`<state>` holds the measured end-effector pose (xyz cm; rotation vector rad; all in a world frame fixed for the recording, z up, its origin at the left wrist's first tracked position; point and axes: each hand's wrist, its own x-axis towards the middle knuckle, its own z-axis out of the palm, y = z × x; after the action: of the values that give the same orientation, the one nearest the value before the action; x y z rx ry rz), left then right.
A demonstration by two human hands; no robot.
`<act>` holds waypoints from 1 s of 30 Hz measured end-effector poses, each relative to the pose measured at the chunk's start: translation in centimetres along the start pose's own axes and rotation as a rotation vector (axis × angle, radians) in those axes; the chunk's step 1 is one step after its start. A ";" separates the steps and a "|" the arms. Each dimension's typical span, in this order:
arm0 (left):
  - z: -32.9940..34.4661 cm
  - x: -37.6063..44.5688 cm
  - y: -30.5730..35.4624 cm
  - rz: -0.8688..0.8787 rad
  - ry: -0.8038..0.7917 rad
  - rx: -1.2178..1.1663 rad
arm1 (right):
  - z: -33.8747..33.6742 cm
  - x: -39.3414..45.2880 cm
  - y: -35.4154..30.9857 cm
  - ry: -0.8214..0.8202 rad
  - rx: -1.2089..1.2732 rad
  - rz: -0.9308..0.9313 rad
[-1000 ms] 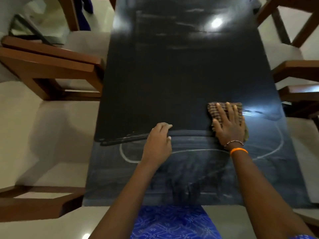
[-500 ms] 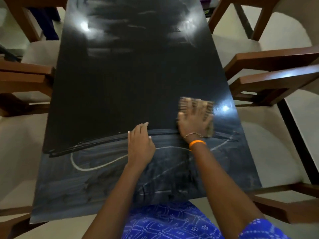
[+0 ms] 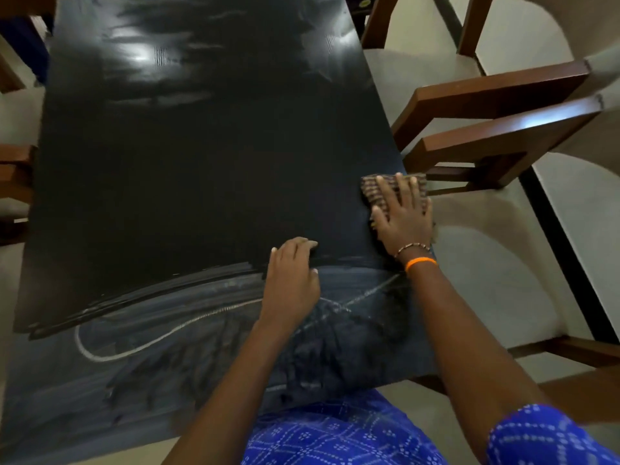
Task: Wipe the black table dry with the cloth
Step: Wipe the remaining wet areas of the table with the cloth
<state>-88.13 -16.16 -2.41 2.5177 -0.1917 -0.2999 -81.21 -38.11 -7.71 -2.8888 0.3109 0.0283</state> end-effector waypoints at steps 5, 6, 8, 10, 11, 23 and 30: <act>1.8 0.1 1.3 0.021 -0.100 0.105 | -0.6 3.9 0.8 -0.041 0.027 0.000; 1.9 0.1 1.3 0.019 -0.104 0.132 | -0.6 4.3 0.7 -0.050 0.036 -0.007; 2.1 0.0 1.3 0.023 -0.109 0.166 | -0.6 4.0 0.8 -0.058 0.046 -0.002; 2.1 -0.1 1.4 0.021 -0.108 0.187 | -0.4 2.0 1.0 -0.055 0.031 -0.004; 2.1 -0.1 1.4 0.017 -0.102 0.197 | -0.3 0.4 1.1 -0.049 0.023 -0.005; 1.9 -0.3 1.1 -0.033 -0.035 0.049 | 1.3 -10.7 -1.9 0.003 -0.005 0.191; -0.4 -3.7 -3.8 -0.117 0.103 -0.086 | 3.1 -11.4 -11.3 -0.072 0.028 -0.062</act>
<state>-91.34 -12.09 -3.59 2.4556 0.0094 -0.2193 -89.89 -24.31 -7.67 -2.8599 0.2069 0.1164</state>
